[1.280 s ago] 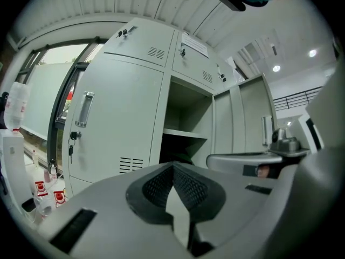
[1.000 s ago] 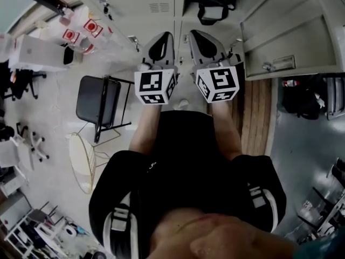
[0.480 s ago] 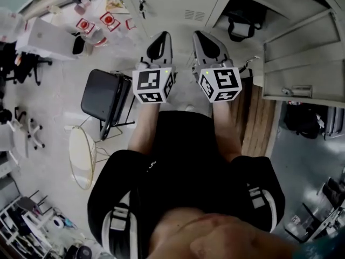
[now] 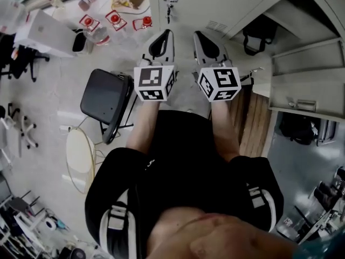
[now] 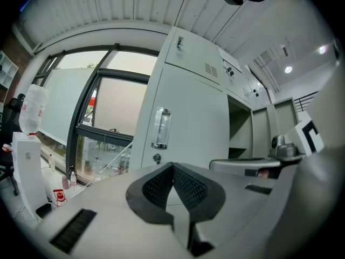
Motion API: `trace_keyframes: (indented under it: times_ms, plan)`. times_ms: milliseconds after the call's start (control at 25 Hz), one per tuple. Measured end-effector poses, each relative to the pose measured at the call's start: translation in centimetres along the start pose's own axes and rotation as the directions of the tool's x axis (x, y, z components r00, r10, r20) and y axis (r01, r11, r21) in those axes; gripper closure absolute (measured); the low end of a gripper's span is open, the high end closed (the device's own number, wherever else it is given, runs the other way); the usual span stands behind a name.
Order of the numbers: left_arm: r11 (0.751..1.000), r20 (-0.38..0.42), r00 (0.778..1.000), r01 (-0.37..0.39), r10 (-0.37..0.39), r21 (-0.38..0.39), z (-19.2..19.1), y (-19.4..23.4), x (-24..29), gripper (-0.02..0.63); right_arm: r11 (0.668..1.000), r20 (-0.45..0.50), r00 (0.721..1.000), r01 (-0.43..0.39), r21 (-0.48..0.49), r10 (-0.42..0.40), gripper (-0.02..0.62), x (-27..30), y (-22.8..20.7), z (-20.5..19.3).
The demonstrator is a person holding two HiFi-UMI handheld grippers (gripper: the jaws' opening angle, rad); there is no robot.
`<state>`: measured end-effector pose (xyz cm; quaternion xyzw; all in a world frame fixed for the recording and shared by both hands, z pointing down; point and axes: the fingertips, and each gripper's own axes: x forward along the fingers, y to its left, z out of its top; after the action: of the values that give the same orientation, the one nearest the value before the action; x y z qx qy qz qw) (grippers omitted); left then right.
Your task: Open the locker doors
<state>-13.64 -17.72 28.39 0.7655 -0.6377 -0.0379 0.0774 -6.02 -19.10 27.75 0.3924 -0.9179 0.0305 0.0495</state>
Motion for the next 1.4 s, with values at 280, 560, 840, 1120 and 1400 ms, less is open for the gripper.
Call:
trace_keyframes:
  times_ms: [280, 560, 840, 1120, 1400]
  plan:
    - [1.0, -0.012, 1.0, 0.017, -0.017, 0.004, 0.6, 5.3, 0.0, 0.597, 1.0, -0.003, 1.0, 0.002, 0.006, -0.002, 0.575, 4.9, 4.3, 0.0]
    - [0.997, -0.033, 0.996, 0.079, -0.078, 0.01, 0.7, 8.6, 0.6, 0.597, 0.996, -0.012, 0.996, 0.089, -0.013, -0.089, 0.574, 8.0, 5.8, -0.2]
    - [0.987, -0.042, 0.987, 0.158, -0.158, 0.008, 0.4, 8.7, 2.1, 0.597, 0.977, -0.039, 0.979, 0.197, -0.077, -0.2, 0.486, 9.2, 4.5, -0.3]
    - [0.979, -0.025, 0.98, 0.199, -0.2, -0.033, 0.4, 9.0, 2.7, 0.597, 0.949, -0.077, 0.957, 0.262, -0.175, -0.279, 0.5, 9.9, 4.2, -0.6]
    - [0.981, -0.014, 0.982, 0.189, -0.189, -0.033, 0.4, 10.0, 2.9, 0.597, 0.934, -0.087, 0.939, 0.317, -0.167, -0.334, 0.551, 11.1, 3.7, -0.5]
